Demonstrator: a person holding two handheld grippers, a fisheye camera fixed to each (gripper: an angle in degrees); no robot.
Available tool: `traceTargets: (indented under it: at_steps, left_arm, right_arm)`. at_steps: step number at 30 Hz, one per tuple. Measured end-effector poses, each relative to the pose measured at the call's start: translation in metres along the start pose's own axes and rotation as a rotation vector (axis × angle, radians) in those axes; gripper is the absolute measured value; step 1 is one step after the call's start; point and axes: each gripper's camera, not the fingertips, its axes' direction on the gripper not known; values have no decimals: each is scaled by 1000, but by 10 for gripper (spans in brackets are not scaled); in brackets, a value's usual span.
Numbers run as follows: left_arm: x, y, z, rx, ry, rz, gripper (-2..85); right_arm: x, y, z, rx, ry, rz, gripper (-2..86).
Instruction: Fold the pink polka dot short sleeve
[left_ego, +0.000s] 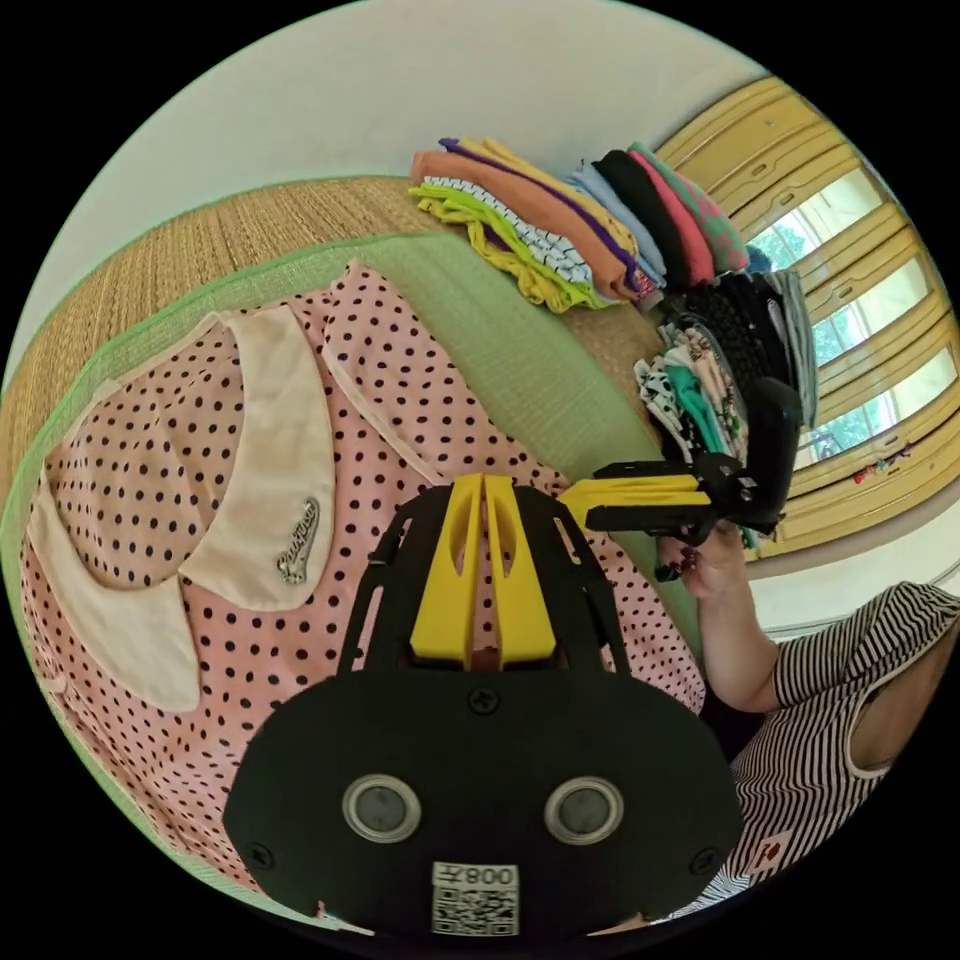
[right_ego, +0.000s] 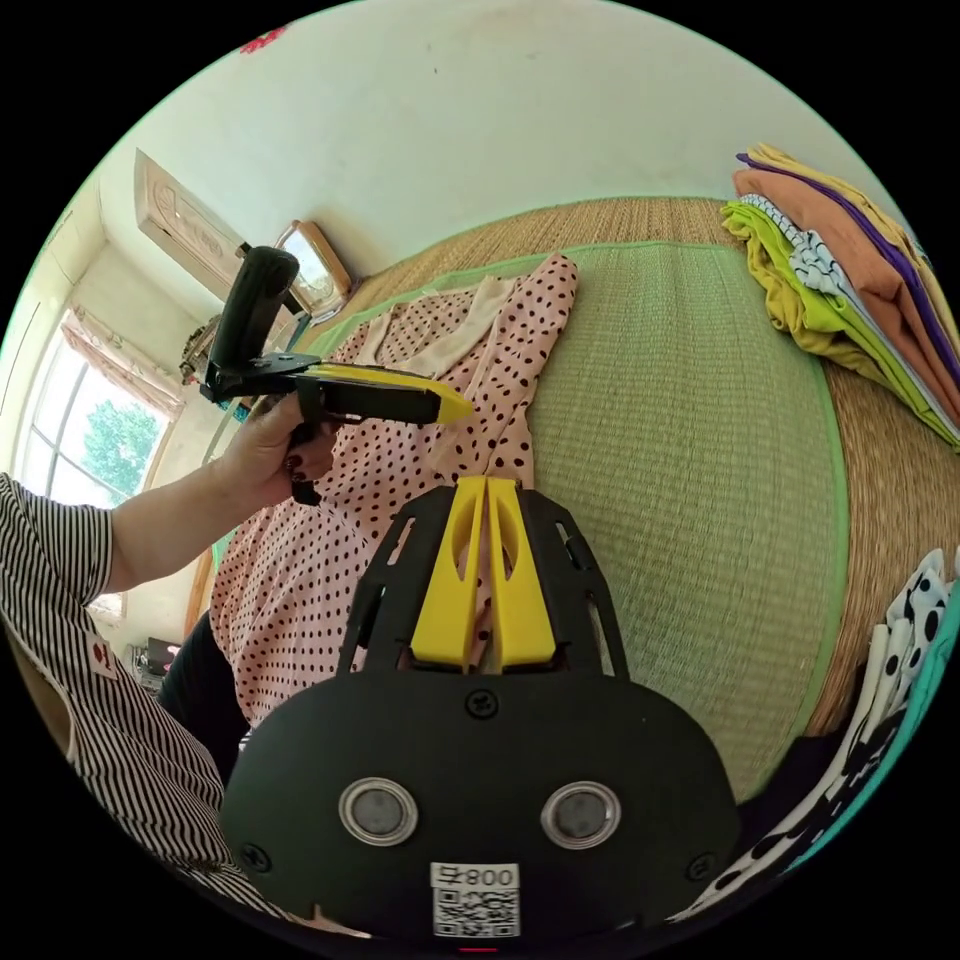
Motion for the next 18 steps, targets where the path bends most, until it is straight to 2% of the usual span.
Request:
traceTargets:
  at_steps: [2,4,6,11,14,18]
  left_arm:
    - [-8,30,-52,129,92,-46,7]
    - [-19,63,-91,211,106,-105,11]
    - [-36,102,-128,281,89,-199,19]
    - [-83,235,-235,488,-86,-522,66]
    - [-105,290,-274,512,-221,-688,86]
    - [-130,323,-297,516,-209,-753,96]
  right_arm:
    - [-8,5,-8,54,28,3,2]
    - [-16,9,-14,93,58,20,2]
    - [-27,10,-18,117,53,42,4]
    - [-67,-8,-4,82,-55,9,14]
    - [-112,-37,26,15,-75,-74,27]
    - [-191,-90,85,-82,-87,-221,47]
